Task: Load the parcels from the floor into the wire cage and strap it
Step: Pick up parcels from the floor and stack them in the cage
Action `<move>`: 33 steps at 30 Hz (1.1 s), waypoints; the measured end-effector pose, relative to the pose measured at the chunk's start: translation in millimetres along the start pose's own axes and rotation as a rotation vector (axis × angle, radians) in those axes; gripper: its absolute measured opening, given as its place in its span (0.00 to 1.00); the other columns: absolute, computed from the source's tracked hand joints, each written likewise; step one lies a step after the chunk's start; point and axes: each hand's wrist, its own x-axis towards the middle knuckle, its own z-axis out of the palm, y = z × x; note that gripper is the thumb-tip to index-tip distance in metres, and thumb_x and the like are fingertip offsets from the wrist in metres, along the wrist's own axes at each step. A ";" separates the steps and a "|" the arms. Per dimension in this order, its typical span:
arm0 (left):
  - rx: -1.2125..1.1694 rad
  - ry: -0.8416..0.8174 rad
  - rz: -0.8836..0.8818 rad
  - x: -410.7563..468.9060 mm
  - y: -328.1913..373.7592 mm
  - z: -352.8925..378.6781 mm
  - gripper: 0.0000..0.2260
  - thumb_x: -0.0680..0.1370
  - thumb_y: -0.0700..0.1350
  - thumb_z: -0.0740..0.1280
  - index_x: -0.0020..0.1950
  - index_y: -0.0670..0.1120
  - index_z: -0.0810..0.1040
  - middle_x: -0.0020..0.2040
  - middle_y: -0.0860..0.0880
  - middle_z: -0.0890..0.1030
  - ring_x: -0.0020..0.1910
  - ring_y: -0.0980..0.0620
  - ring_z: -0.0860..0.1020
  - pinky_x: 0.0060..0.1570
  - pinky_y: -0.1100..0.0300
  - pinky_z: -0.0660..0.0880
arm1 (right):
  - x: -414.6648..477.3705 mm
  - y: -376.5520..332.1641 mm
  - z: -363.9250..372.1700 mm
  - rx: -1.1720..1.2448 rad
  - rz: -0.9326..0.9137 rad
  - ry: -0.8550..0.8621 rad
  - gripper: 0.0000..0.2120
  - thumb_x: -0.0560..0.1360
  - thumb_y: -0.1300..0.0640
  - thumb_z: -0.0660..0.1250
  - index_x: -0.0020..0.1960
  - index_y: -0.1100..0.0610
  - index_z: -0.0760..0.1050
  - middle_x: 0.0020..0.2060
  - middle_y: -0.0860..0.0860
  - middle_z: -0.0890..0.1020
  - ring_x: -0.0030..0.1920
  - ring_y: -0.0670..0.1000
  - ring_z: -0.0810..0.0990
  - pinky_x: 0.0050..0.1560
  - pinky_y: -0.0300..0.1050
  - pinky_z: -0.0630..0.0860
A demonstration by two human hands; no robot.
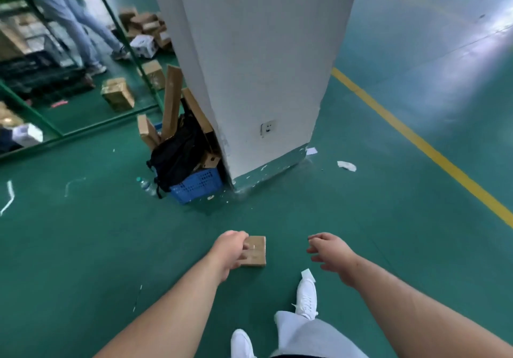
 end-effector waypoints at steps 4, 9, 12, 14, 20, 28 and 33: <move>-0.048 0.099 -0.073 25.6 5.4 -5.8 0.09 0.83 0.49 0.61 0.58 0.48 0.77 0.53 0.47 0.81 0.45 0.48 0.78 0.45 0.55 0.72 | 59.0 -26.0 -0.9 -0.124 0.049 -0.085 0.10 0.82 0.57 0.59 0.59 0.54 0.77 0.53 0.53 0.84 0.43 0.51 0.80 0.39 0.41 0.71; -0.067 0.201 -0.087 71.3 15.1 -11.3 0.07 0.83 0.46 0.61 0.55 0.45 0.76 0.47 0.48 0.79 0.44 0.49 0.76 0.43 0.56 0.70 | 132.0 -72.2 10.2 -0.280 0.020 -0.173 0.10 0.81 0.57 0.59 0.59 0.54 0.77 0.50 0.51 0.84 0.41 0.50 0.79 0.37 0.40 0.71; -0.076 0.196 -0.098 102.4 15.9 -10.4 0.08 0.83 0.47 0.62 0.56 0.45 0.78 0.50 0.48 0.81 0.46 0.49 0.78 0.46 0.56 0.72 | 169.6 -89.1 19.4 -0.321 0.003 -0.156 0.10 0.81 0.58 0.59 0.58 0.55 0.78 0.48 0.51 0.84 0.42 0.51 0.80 0.36 0.40 0.72; -0.062 0.187 -0.107 128.6 8.8 -12.4 0.09 0.83 0.48 0.62 0.56 0.46 0.78 0.53 0.47 0.82 0.46 0.49 0.78 0.46 0.57 0.72 | 195.2 -88.9 31.5 -0.348 -0.002 -0.150 0.11 0.80 0.58 0.59 0.58 0.53 0.78 0.49 0.51 0.84 0.44 0.51 0.81 0.38 0.41 0.73; -0.014 0.161 -0.172 254.2 -51.8 -21.8 0.09 0.82 0.48 0.61 0.57 0.46 0.77 0.50 0.48 0.81 0.45 0.49 0.77 0.46 0.56 0.72 | 302.6 -26.8 98.2 -0.363 0.040 -0.125 0.13 0.79 0.57 0.61 0.60 0.51 0.77 0.50 0.50 0.84 0.53 0.55 0.84 0.53 0.50 0.80; -0.002 0.129 -0.350 453.4 -187.9 -5.1 0.04 0.82 0.48 0.59 0.50 0.51 0.73 0.50 0.47 0.74 0.47 0.46 0.73 0.48 0.53 0.71 | 465.6 96.2 202.6 -0.465 0.114 -0.159 0.21 0.81 0.56 0.59 0.73 0.49 0.68 0.39 0.54 0.79 0.36 0.54 0.75 0.34 0.42 0.72; -0.043 0.092 -0.470 545.0 -247.2 14.4 0.25 0.81 0.50 0.60 0.78 0.52 0.60 0.72 0.46 0.71 0.69 0.40 0.72 0.68 0.44 0.71 | 552.9 136.4 245.7 -0.511 0.098 -0.161 0.26 0.82 0.54 0.58 0.79 0.46 0.59 0.38 0.52 0.77 0.29 0.51 0.71 0.29 0.42 0.68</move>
